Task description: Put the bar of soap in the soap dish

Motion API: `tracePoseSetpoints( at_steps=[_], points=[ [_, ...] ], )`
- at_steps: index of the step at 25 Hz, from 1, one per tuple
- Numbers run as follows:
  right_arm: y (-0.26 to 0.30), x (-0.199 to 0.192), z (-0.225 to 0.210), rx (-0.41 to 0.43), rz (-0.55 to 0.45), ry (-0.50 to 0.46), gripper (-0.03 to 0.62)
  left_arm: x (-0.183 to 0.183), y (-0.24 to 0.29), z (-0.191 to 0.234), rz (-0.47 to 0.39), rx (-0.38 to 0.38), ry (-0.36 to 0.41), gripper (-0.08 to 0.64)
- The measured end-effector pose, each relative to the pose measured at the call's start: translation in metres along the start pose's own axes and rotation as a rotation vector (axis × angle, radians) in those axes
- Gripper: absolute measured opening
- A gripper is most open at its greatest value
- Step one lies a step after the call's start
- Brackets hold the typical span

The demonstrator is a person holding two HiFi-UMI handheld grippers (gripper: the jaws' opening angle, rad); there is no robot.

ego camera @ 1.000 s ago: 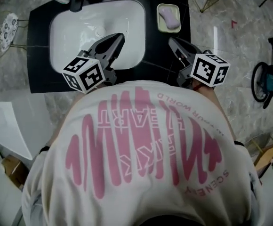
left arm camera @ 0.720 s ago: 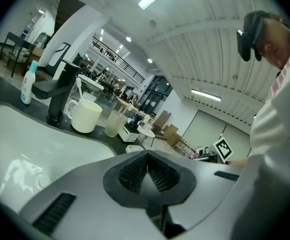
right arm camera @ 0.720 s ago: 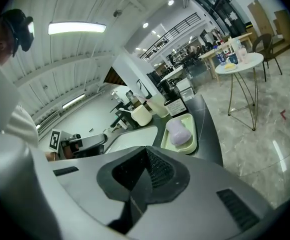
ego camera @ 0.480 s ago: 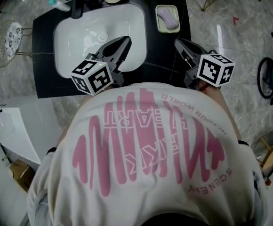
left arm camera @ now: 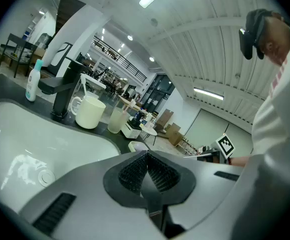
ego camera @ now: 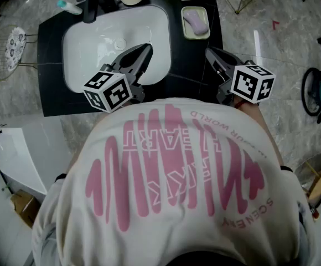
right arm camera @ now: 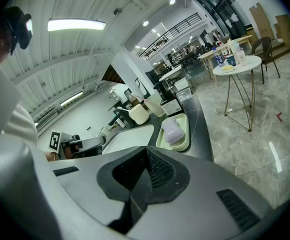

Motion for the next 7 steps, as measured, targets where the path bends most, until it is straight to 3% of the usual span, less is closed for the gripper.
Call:
tracePoseSetpoints(
  at_steps=[7],
  points=[
    [-0.0018, -0.0035, 0.0015, -0.007, 0.013, -0.012, 0.017, -0.0034, -0.0029, -0.0023, 0.006, -0.001, 0.003, 0.008]
  ],
)
Point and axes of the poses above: the fingertips, and each gripper's own axes: y forward along the fingers, z to its left, x out of its top, the point moved 5 cm from there along -y, backward along the fingers, and after that the axes turned 10 degrees about -y, right-handed, at the moved point
